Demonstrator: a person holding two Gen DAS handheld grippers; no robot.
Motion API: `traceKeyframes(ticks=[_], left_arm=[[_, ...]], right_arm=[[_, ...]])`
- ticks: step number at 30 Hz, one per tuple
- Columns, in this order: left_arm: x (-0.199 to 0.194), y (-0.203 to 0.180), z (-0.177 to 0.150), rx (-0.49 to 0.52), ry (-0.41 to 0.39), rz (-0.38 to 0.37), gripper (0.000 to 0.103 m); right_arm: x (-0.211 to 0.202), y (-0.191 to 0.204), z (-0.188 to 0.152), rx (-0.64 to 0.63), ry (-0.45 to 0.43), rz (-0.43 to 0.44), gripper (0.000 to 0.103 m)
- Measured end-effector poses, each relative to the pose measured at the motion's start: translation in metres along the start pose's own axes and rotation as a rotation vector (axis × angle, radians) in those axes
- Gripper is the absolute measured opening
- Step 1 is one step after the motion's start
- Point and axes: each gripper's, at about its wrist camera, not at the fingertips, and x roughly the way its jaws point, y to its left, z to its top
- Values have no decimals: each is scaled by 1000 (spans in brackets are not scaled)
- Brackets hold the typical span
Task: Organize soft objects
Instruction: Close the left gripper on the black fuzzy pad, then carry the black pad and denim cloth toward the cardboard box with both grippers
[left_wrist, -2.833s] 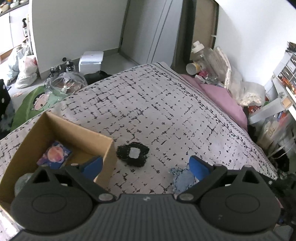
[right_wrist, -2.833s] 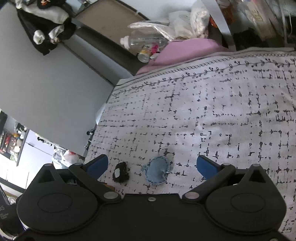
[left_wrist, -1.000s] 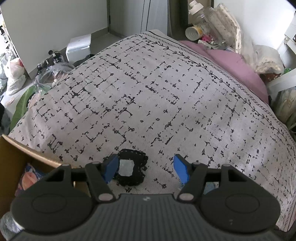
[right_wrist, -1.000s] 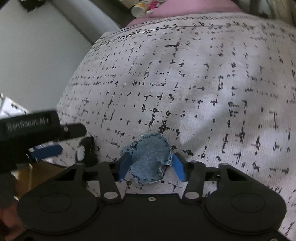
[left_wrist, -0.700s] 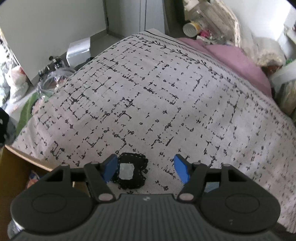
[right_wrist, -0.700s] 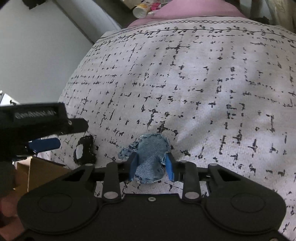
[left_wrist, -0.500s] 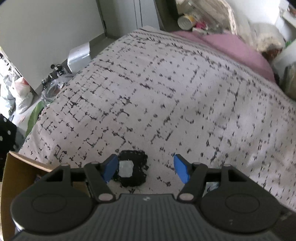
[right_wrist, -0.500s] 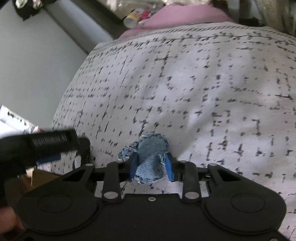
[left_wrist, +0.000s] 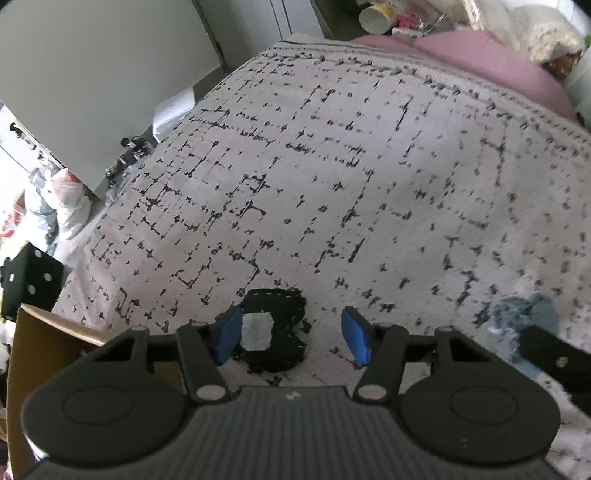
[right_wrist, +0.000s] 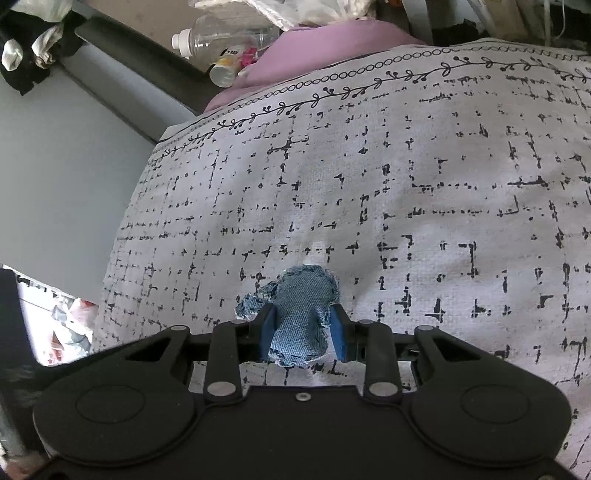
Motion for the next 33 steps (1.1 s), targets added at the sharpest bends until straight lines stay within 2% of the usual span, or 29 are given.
traceKeyframes(ticks=[6,9,11,12,13,18,26,33], left_arm=[[15,-2,-2,18,-2,38,59],[19,3,2,-4,-6,40,59],[21,5,5,-19,-7,29,49],[22,6,5,-26,-6,20,39],[22,6,5,-31,-4,14,32],[19,8,4,-45,-17,2,23],[-8,9,0,-75,-23,-122,20],[-48,16,-3,-126,-82,-246,20]], right_arm=[[0,-2,1,10,8,23,32],[-1,-1,1,11,9,39,32],[-2,-1,2,9,10,48,32],[-2,-1,2,9,10,51,32],[-2,0,2,10,11,53,32],[-4,-1,3,13,8,61,32],[-11,3,2,-3,1,84,32],[-19,6,-1,-24,-7,107,32]])
